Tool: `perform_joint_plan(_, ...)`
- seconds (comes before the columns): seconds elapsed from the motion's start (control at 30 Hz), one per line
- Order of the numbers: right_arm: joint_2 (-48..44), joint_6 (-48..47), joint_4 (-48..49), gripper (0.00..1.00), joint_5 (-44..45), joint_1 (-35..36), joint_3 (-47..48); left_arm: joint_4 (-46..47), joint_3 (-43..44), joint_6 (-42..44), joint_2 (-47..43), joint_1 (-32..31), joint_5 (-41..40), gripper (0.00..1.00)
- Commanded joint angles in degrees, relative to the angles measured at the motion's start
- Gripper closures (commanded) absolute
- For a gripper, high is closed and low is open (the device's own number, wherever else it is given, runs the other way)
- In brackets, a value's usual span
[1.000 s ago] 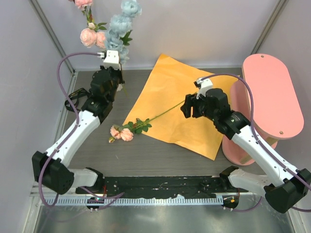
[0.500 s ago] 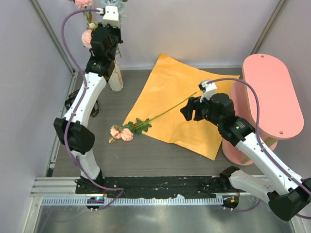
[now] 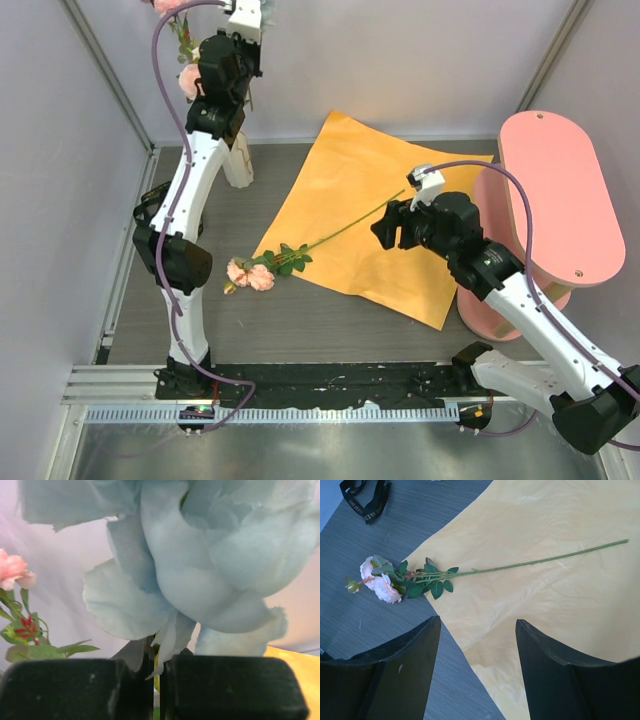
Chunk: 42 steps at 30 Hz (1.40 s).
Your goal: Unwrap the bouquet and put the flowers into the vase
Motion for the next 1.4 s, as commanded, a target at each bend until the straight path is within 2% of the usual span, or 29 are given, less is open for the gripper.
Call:
perform_joint_plan(0.0,0.2,-0.7,2.1,0.32,-0.2,0.2,-0.2,-0.6,4.6,4.6,0.1,0.1,-2.2,1.00)
perform_joint_plan(0.13,0.0,-0.7,2.1,0.33,-0.3,0.2,-0.1,-1.6,4.0,9.6,0.8,0.1,-4.9,1.00)
perform_joint_plan(0.3,0.7,-0.8,2.1,0.33,-0.7,0.2,-0.1,-0.2,2.8,11.7,1.3,0.5,-6.2,1.00)
perform_joint_plan(0.77,1.6,-0.5,2.3,0.32,-0.9,0.2,-0.4,-1.8,1.2,8.4,1.2,0.9,-8.2,1.00)
perform_joint_plan(1.03,1.7,-0.3,2.8,0.32,-1.2,0.2,-0.7,-3.0,5.7,7.2,0.1,0.8,-6.9,1.00)
perform_joint_plan(1.37,2.0,0.0,2.8,0.32,-1.7,0.2,-0.7,-3.3,2.4,7.1,0.8,1.1,-8.4,1.00)
